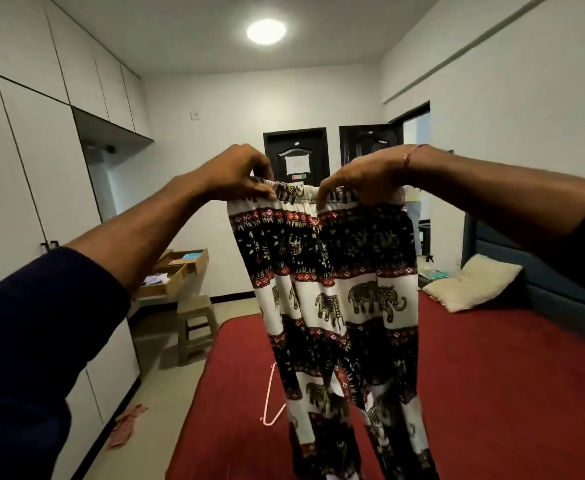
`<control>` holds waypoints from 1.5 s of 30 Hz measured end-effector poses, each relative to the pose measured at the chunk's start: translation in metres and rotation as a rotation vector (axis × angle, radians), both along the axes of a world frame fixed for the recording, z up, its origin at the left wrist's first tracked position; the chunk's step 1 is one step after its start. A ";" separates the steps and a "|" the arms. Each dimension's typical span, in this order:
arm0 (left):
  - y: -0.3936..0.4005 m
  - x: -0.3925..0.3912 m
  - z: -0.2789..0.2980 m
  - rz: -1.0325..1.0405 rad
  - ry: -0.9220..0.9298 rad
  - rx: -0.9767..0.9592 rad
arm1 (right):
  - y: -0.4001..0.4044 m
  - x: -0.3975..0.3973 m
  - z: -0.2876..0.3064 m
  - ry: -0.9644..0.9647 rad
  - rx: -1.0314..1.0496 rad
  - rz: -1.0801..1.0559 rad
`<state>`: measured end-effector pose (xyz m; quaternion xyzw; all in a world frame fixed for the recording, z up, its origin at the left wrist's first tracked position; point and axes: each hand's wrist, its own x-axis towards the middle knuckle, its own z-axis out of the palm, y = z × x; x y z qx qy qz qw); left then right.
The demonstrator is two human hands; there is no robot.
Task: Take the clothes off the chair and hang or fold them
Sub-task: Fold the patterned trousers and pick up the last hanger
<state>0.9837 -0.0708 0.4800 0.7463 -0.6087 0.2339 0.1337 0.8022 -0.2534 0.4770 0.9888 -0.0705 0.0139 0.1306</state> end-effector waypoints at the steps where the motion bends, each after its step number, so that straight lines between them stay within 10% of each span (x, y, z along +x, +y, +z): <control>1: -0.001 0.000 -0.001 -0.001 0.001 -0.013 | -0.001 0.000 0.000 -0.011 0.024 -0.015; 21: -0.006 -0.012 -0.011 -0.025 -0.073 -0.062 | -0.005 0.023 0.024 -0.192 0.330 -0.279; 30: 0.004 0.010 -0.025 0.041 -0.114 -0.070 | 0.004 0.015 0.004 -0.071 0.486 0.163; 37: 0.006 0.007 -0.025 0.014 -0.075 -0.090 | 0.016 0.022 0.010 -0.052 0.287 -0.082; 45: -0.007 -0.017 -0.029 -0.135 0.163 0.007 | 0.026 0.045 0.005 -0.257 0.576 -0.264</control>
